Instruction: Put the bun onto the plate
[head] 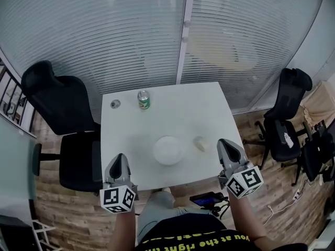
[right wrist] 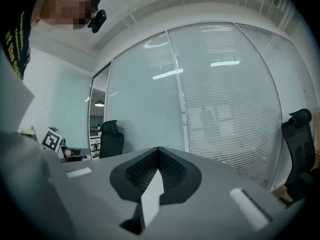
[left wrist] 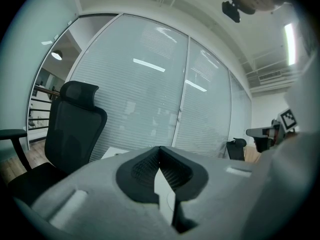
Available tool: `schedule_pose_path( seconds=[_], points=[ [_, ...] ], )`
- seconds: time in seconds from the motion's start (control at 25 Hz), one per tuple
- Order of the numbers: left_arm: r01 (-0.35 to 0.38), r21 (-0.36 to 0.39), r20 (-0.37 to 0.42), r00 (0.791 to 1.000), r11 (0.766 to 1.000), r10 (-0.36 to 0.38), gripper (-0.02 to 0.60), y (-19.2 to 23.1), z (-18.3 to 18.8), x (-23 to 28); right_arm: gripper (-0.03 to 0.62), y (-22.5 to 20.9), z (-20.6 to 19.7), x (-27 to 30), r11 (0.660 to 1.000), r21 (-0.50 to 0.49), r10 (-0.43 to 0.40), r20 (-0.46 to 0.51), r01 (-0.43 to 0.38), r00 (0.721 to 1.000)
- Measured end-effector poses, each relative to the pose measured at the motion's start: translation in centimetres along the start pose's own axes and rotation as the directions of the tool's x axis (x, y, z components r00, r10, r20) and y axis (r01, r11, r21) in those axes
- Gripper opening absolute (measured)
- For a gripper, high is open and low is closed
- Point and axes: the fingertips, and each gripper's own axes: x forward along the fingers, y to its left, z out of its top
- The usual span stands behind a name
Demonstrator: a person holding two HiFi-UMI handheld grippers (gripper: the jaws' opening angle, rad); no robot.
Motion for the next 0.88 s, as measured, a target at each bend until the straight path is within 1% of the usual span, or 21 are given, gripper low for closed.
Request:
schedule_pose_path(
  seconds=[0.32, 0.52, 0.88],
  points=[
    [0.002, 0.003, -0.008, 1.000, 1.000, -0.002, 0.000, 1.6, 0.4, 2.8, 0.006, -1.2, -0.5, 3.1, 1.000, 0.015, -0.010, -0.003, 0.010, 1.000],
    [0.003, 0.005, -0.014, 1.000, 1.000, -0.003, 0.000, 2.4, 0.8, 4.3, 0.006, -1.3, 0.5, 5.0, 1.000, 0.010, -0.023, 0.010, 0.023, 1.000],
    [-0.017, 0.006, -0.027, 0.999, 1.000, 0.018, 0.000, 2.9, 0.6, 4.9, 0.006, -1.7, -0.2, 6.2, 0.999, 0.030, -0.013, -0.001, 0.013, 1.000]
  ],
)
